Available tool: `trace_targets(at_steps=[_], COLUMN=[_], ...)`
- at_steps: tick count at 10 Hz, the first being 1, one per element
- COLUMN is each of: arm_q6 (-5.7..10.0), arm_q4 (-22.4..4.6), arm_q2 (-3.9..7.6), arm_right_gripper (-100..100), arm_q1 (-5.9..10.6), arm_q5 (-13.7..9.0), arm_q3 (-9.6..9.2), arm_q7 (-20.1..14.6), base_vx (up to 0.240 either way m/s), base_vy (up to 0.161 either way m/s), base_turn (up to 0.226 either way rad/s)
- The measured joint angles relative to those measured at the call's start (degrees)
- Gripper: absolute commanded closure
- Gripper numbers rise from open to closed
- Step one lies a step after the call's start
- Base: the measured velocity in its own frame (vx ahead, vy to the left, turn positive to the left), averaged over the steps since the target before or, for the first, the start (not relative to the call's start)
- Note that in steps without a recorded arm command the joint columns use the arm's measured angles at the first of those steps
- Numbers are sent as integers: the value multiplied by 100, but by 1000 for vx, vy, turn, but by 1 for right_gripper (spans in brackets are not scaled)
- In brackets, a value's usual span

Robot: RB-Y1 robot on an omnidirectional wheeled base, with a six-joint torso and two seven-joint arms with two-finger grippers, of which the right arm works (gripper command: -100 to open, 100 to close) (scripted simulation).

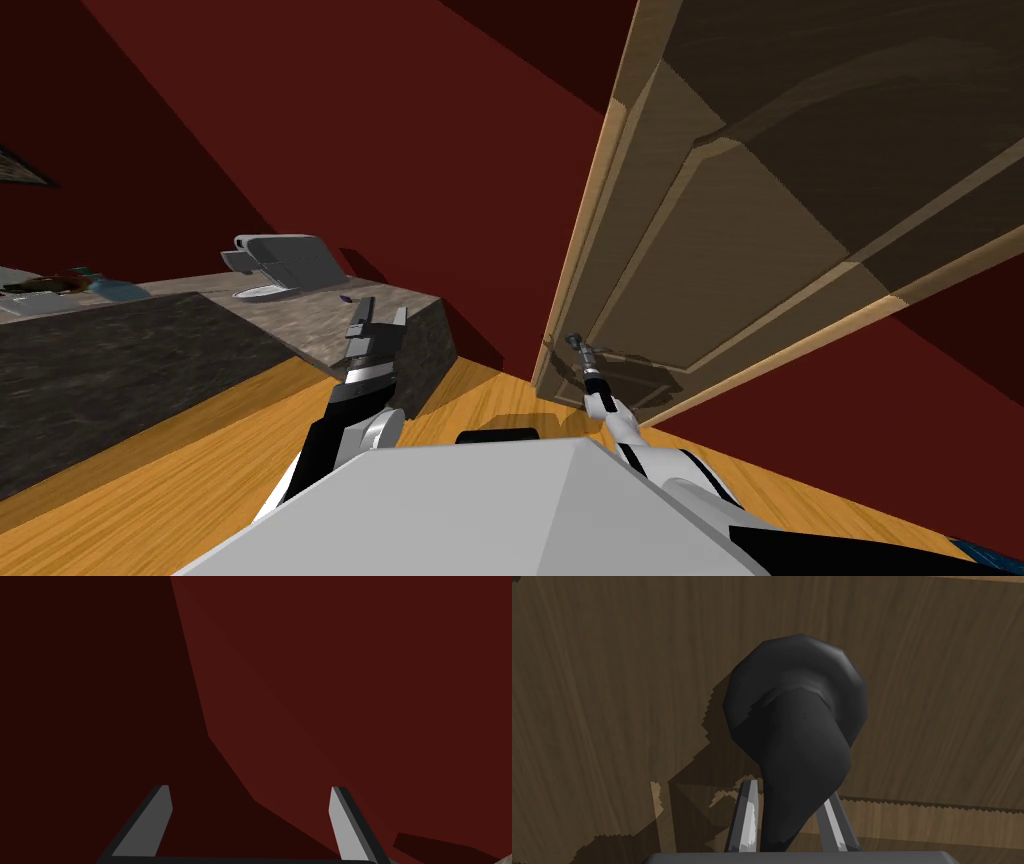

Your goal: Pull the door open

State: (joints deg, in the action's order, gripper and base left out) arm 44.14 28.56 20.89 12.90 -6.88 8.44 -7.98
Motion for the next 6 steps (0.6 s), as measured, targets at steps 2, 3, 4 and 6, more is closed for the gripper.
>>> trace_targets(at_steps=[2, 3, 4, 6], arm_q6=[22, 46, 53, 154], arm_q4=[38, 64, 141, 56], arm_q2=[64, 110, 151, 228], arm_right_gripper=[100, 100, 100, 100], arm_q1=[-69, -101, -151, -141], arm_q5=[65, 104, 139, 209], arm_q3=[-122, -194, -259, -390], arm_q7=[-153, -245, -332, -498], base_vx=[-231, -264, -265, -166], base_vy=[-81, -65, -65, -45], base_turn=[171, 153, 146, 68])
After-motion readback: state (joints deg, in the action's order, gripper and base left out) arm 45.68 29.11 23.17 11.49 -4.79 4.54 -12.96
